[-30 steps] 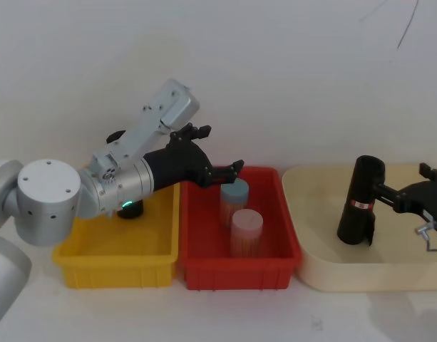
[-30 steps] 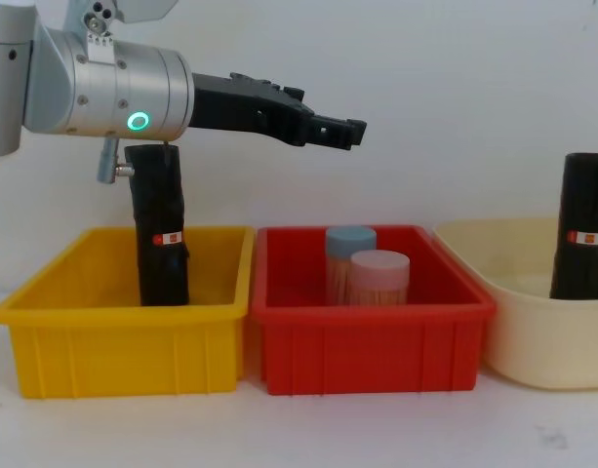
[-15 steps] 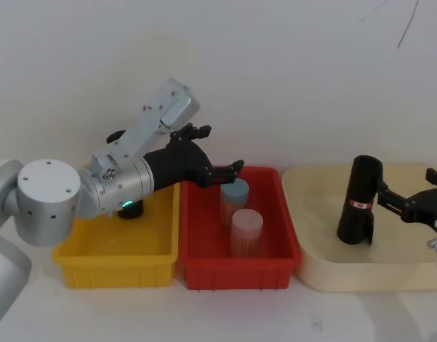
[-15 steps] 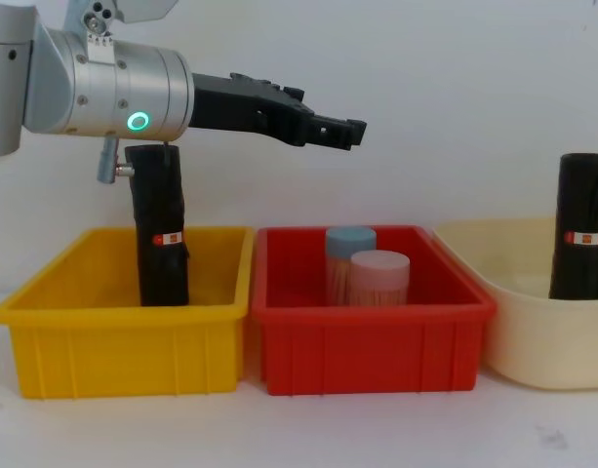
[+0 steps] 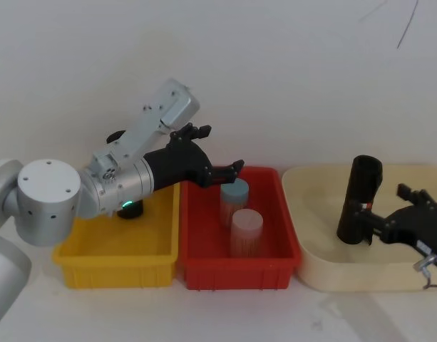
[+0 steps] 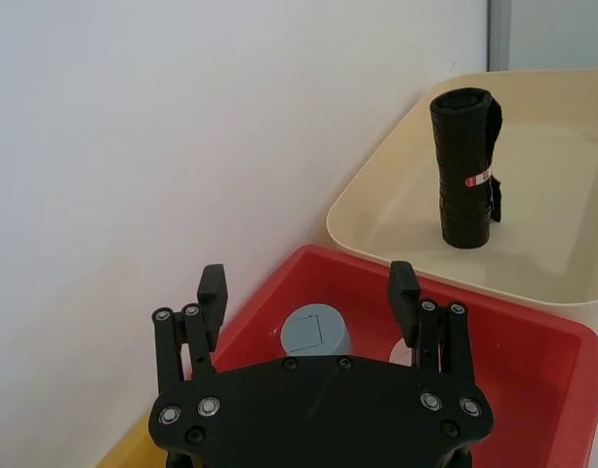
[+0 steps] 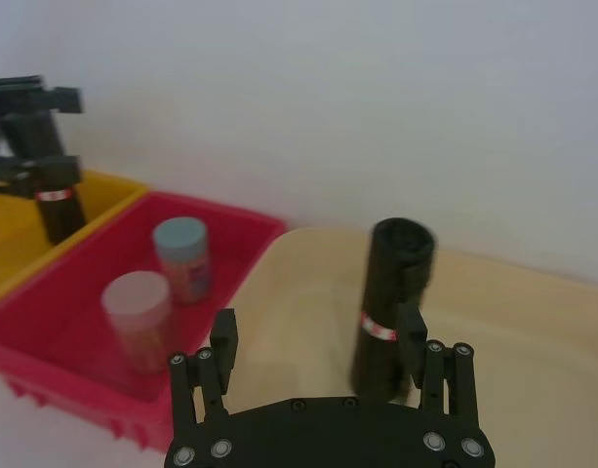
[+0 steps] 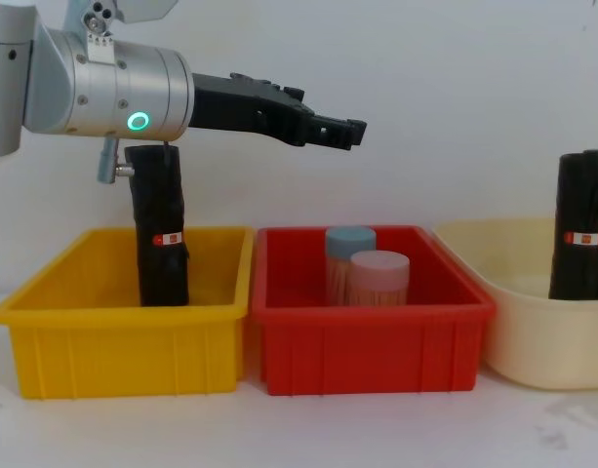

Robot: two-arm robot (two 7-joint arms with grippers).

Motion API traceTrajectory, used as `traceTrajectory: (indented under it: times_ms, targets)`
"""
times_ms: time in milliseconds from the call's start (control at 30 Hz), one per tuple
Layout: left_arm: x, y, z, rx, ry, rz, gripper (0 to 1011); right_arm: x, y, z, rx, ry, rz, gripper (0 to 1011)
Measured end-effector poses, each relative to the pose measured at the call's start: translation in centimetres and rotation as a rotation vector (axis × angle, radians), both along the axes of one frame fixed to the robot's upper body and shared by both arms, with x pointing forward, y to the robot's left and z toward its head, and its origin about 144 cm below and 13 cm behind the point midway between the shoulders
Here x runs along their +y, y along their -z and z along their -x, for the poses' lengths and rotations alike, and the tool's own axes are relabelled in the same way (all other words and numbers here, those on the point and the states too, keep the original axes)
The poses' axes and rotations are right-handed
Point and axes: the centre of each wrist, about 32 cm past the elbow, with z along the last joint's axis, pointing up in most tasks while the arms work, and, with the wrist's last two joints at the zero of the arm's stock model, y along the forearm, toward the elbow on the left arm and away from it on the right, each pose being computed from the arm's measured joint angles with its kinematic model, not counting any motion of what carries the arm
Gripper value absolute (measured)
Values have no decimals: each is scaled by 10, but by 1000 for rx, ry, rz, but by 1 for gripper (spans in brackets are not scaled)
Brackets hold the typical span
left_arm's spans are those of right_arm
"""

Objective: Pick up the garbage bag with the one hand and transfer it to the other hand.

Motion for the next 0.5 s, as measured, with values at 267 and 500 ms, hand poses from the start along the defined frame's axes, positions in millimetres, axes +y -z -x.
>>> traceTrajectory:
  times_ms: [267,500]
  targets:
    - [0,0,0,0,0,0,1000,12,5,3,25,-65,-5,999]
    - [0,0,0,0,0,0,1000,24,8,0,41,-121,-7,999]
